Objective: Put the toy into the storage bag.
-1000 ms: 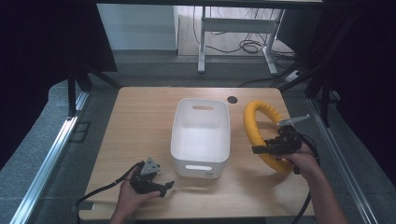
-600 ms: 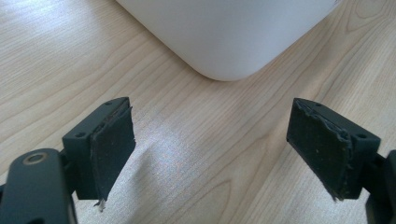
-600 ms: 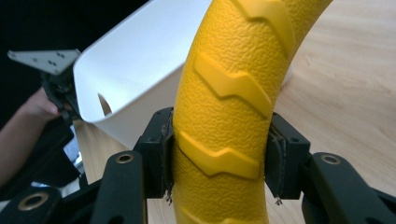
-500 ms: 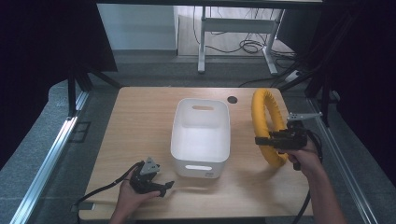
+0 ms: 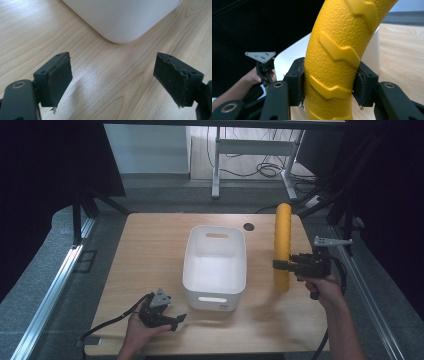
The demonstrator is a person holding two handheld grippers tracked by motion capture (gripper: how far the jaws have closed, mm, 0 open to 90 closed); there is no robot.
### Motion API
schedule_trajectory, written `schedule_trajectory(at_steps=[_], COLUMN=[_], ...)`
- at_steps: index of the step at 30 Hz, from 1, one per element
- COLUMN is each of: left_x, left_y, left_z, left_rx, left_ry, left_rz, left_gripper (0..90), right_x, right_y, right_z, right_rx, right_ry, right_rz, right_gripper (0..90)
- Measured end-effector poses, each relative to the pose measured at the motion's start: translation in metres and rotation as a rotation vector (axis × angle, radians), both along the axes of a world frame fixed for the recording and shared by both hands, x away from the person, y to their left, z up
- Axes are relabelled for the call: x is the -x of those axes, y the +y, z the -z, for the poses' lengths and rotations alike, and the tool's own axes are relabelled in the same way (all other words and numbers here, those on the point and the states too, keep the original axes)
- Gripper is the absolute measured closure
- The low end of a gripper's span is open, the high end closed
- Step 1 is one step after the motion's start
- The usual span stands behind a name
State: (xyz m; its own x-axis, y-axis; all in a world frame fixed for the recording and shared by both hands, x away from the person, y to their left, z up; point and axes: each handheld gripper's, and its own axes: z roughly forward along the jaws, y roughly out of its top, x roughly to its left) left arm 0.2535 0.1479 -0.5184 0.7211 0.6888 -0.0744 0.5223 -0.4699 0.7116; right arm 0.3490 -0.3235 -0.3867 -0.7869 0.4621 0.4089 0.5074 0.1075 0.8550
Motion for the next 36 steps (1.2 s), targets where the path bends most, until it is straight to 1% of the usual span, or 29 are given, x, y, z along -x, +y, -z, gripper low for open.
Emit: schedule_trajectory(at_steps=[4,10,11,13,15,19,21,24,26,27,28,29,31,35,36], left_x=[0.000,0.000,0.000,0.000,0.000,0.000,0.000,0.000,0.000,0.000,0.000,0.000,0.000,0.000,0.000], left_y=[0.000,0.000,0.000,0.000,0.000,0.001,0.002,0.002,0.001,0.001,0.001,0.001,0.001,0.001,0.001], left_z=[0.000,0.000,0.000,0.000,0.000,-0.001,-0.001,-0.001,0.000,0.000,0.000,0.000,0.000,-0.001,-0.001], left_rx=[-0.001,-0.002,0.000,-0.001,-0.007,-0.015,-0.018,-0.026,-0.029,-0.029,-0.030,-0.029,-0.027,-0.027,-0.025], left_ry=[0.000,-0.002,-0.002,-0.003,-0.004,-0.011,-0.013,-0.013,-0.012,-0.010,-0.009,-0.008,-0.008,-0.011,-0.012], left_rz=[0.000,-0.004,-0.006,-0.007,-0.008,-0.013,-0.014,-0.016,-0.015,-0.016,-0.015,-0.016,-0.014,-0.012,-0.012], left_gripper=[15.3,15.3,15.3,15.3,15.2,15.2,15.3,15.2,15.2,15.2,15.2,15.2,15.2,15.2,15.2], right_x=[0.005,0.015,0.016,0.019,0.022,0.029,0.034,0.041,0.043,0.045,0.046,0.047,0.049,0.051,0.051], right_y=[0.003,0.005,0.006,0.007,0.007,0.007,0.008,0.007,0.007,0.008,0.008,0.009,0.011,0.020,0.022], right_z=[-0.002,-0.003,-0.003,-0.003,-0.004,-0.006,-0.006,-0.003,-0.005,-0.006,-0.006,-0.007,-0.008,-0.008,-0.008], right_rx=[-0.033,-0.087,-0.093,-0.102,-0.117,-0.162,-0.174,-0.204,-0.201,-0.209,-0.220,-0.224,-0.218,-0.223,-0.224], right_ry=[-0.023,-0.070,-0.070,-0.091,-0.100,-0.119,-0.130,-0.157,-0.158,-0.154,-0.168,-0.169,-0.184,-0.190,-0.192], right_rz=[0.016,0.062,0.068,0.079,0.090,0.116,0.132,0.142,0.152,0.154,0.160,0.165,0.188,0.237,0.241], right_gripper=[50.0,49.9,49.9,49.8,49.8,49.7,49.6,49.6,49.5,49.5,49.5,49.5,49.5,49.5,49.4])
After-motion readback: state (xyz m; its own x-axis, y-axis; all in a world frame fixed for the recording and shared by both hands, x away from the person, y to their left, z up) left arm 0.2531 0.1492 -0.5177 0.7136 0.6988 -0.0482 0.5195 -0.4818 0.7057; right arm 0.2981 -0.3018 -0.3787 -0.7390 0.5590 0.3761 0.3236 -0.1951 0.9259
